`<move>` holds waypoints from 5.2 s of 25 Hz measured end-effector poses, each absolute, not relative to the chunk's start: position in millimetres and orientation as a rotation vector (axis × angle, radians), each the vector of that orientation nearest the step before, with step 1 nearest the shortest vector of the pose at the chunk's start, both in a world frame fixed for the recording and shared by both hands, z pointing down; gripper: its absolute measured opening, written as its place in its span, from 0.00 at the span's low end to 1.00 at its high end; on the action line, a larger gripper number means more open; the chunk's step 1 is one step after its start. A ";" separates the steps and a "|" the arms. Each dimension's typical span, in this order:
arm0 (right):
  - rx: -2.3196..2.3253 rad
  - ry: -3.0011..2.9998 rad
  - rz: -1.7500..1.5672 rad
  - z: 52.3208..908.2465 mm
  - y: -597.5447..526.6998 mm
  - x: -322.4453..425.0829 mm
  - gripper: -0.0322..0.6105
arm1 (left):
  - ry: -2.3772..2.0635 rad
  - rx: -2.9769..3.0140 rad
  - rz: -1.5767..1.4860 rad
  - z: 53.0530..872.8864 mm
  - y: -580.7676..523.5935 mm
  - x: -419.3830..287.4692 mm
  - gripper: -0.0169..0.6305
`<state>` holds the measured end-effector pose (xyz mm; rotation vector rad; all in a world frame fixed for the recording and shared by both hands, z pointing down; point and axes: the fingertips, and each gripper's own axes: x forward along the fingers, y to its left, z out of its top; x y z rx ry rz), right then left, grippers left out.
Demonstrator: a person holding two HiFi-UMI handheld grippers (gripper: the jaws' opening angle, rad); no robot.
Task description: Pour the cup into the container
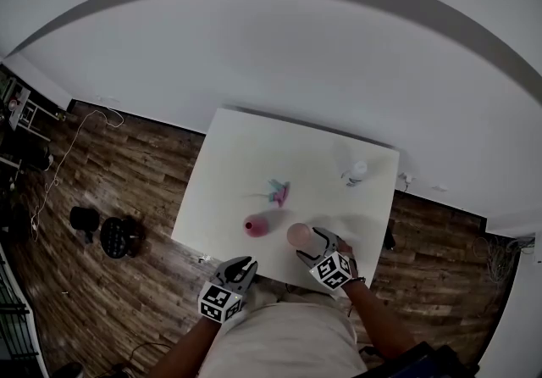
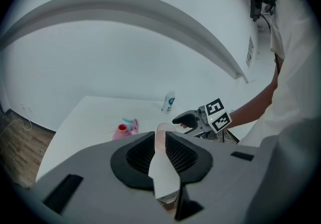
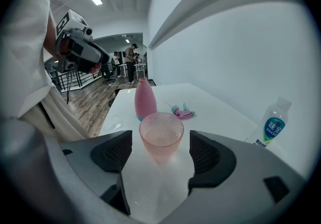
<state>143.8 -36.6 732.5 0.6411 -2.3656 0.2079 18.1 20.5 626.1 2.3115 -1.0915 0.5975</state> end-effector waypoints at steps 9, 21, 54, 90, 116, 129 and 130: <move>0.639 -2.352 0.209 750.4 -40.7 142.7 0.58 | -1.082 2.309 0.607 627.9 21.8 21.1 0.12; 0.593 -2.342 0.205 767.0 -48.1 133.7 0.58 | -1.046 2.303 0.629 631.3 19.3 30.1 0.12; 0.564 -2.344 0.194 781.7 -49.7 121.4 0.58 | -1.030 2.287 0.627 640.6 26.5 29.8 0.12; 0.652 -2.356 0.240 802.7 -52.0 121.9 0.61 | -1.079 2.179 0.633 647.4 39.7 17.2 0.12; 0.702 -2.383 0.235 800.3 -58.3 116.0 0.61 | -1.068 2.166 0.670 647.3 61.4 10.7 0.12; 0.717 -2.396 0.231 797.2 -55.0 112.2 0.61 | -1.045 2.162 0.716 648.0 63.7 5.7 0.12; 0.718 -2.396 0.232 796.8 -54.4 112.7 0.61 | -1.043 2.161 0.715 647.7 62.7 7.2 0.12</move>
